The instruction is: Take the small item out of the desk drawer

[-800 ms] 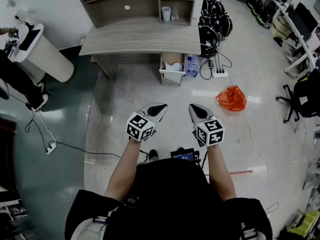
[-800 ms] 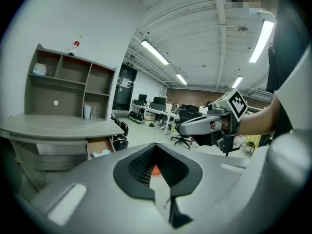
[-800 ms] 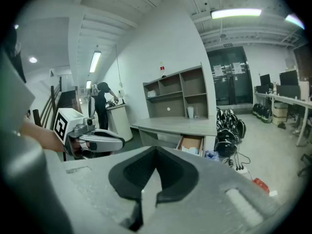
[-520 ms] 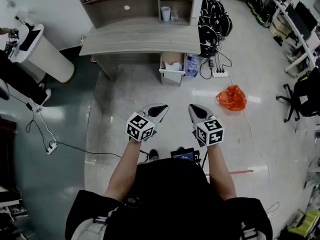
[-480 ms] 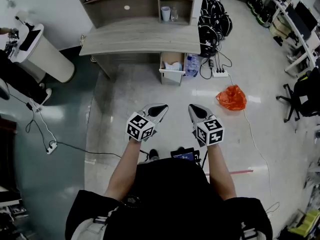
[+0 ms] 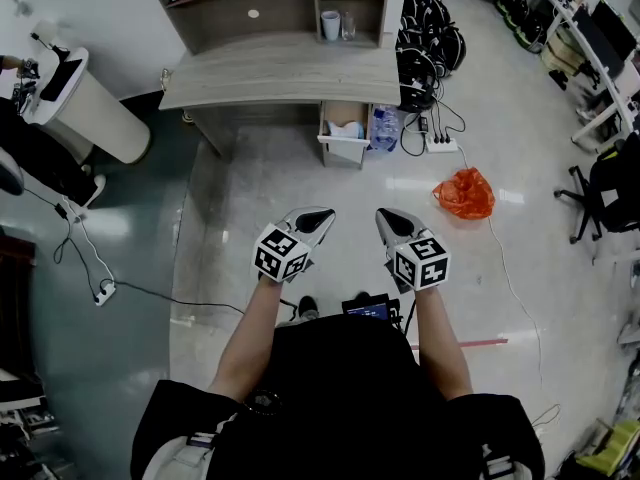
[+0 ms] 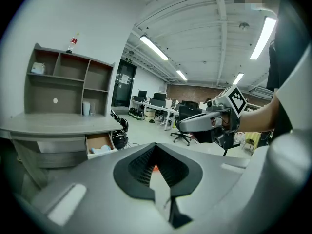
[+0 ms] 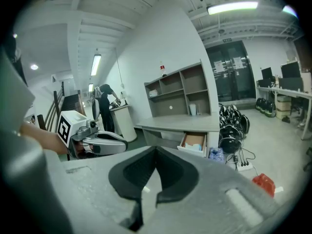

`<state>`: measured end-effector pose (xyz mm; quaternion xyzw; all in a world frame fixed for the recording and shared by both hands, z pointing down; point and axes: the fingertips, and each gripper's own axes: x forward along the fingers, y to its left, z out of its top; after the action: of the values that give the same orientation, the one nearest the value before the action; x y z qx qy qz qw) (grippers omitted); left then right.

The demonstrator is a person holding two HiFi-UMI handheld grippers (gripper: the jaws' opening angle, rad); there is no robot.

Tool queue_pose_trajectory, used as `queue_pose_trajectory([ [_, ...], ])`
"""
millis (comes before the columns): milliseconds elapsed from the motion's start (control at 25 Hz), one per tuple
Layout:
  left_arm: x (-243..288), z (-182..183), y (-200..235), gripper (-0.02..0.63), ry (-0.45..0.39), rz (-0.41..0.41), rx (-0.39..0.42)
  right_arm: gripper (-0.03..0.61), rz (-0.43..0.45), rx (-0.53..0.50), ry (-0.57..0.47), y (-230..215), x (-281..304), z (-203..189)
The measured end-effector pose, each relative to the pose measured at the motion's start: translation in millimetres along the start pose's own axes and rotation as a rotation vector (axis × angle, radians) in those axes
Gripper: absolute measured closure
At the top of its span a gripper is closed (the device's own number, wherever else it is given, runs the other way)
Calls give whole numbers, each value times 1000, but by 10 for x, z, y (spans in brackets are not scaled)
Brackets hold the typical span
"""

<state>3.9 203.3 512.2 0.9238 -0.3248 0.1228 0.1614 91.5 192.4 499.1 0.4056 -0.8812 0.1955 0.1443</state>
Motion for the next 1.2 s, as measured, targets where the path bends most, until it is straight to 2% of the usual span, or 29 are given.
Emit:
queue_pose_trajectory([
  [520, 194, -82, -179, 614, 43, 43, -8, 577, 58, 12, 17, -213, -123, -105],
  [960, 243, -101, -220, 612, 39, 156, -42, 577, 120, 13, 28, -412, -227, -216],
  [1200, 222, -203, -285, 612, 49, 178, -57, 577, 139, 17, 40, -424, -240, -286],
])
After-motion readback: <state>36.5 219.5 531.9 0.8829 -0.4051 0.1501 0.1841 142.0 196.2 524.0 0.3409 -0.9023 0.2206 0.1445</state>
